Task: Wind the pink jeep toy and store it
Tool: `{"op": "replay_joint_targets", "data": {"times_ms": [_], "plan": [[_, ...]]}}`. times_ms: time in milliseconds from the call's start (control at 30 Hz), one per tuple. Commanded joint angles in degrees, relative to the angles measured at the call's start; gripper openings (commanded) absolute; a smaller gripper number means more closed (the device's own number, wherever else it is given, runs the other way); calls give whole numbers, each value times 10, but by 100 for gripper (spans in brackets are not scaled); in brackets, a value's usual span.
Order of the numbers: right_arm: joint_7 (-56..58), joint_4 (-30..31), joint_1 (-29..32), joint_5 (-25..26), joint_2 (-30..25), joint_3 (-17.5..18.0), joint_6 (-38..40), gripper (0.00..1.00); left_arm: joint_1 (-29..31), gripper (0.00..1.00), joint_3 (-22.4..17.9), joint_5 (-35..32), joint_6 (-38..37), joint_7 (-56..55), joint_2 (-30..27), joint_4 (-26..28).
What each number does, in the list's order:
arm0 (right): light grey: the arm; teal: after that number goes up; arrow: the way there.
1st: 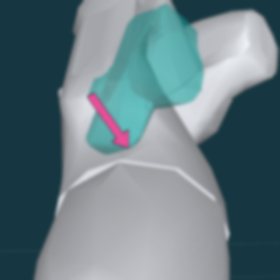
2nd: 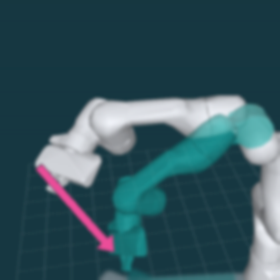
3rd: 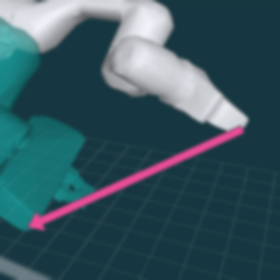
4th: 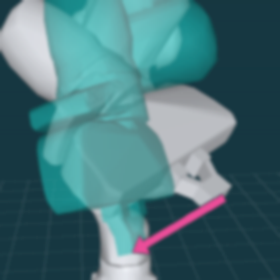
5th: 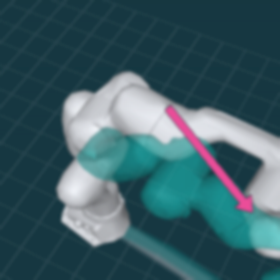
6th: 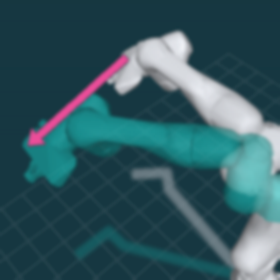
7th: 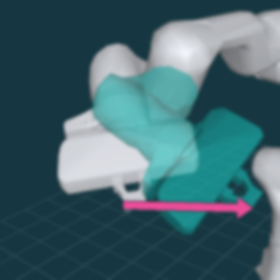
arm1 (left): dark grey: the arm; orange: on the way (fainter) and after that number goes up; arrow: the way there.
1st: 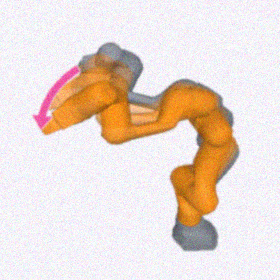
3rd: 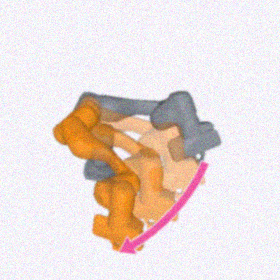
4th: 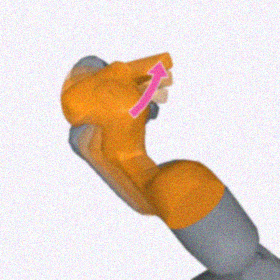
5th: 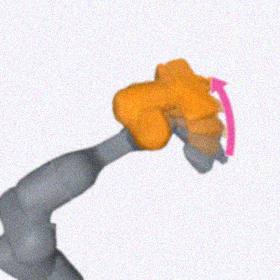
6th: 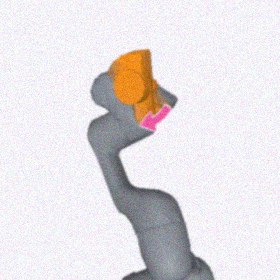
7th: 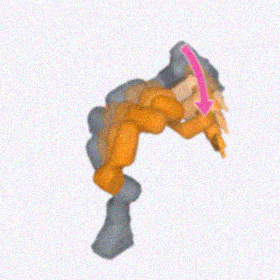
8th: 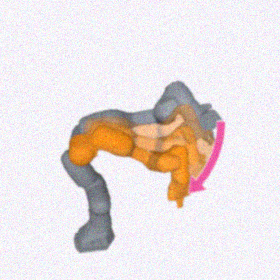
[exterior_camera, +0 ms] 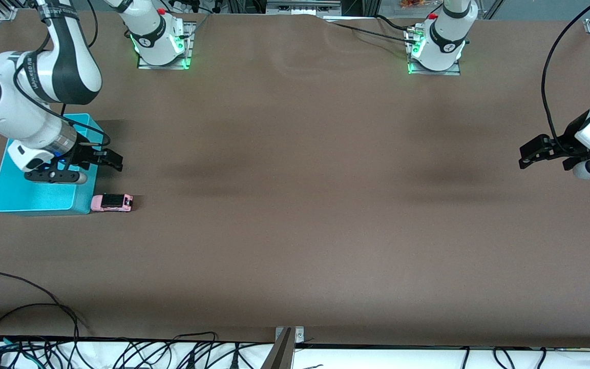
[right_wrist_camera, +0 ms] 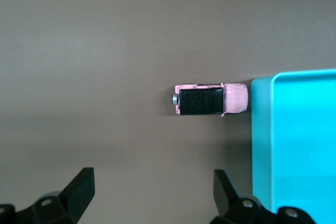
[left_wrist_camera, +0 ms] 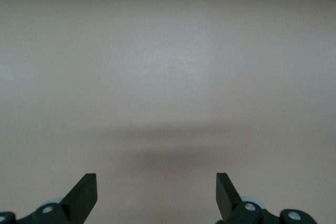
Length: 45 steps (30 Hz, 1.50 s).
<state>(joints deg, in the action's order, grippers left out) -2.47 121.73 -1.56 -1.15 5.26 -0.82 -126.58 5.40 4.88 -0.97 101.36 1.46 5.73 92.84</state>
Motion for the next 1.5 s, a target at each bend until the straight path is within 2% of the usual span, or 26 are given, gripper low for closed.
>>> {"op": "replay_joint_targets", "data": {"times_ms": [0,133,300,534,834,1134,1468], "plan": [[-5,36,7,-10,-17,-2,-30,100,0,100,2,-3,-2,5,-5,-3],[-18,58,9,-10,-10,-2,-80,100,0,100,2,-3,-2,5,-5,-3],[-148,61,9,-6,15,-1,-117,100,0,100,2,-3,-2,5,-4,-3],[-242,61,9,-9,37,-1,-139,100,-1,100,2,-3,-2,5,-3,-4],[-456,60,9,0,113,-2,-183,100,-4,100,3,-1,-2,5,-4,-5],[-515,55,19,2,121,-8,-207,100,-4,100,3,0,-2,5,-4,-4],[-580,44,33,1,150,-9,-260,100,1,100,1,35,-2,4,-3,-4]]}}
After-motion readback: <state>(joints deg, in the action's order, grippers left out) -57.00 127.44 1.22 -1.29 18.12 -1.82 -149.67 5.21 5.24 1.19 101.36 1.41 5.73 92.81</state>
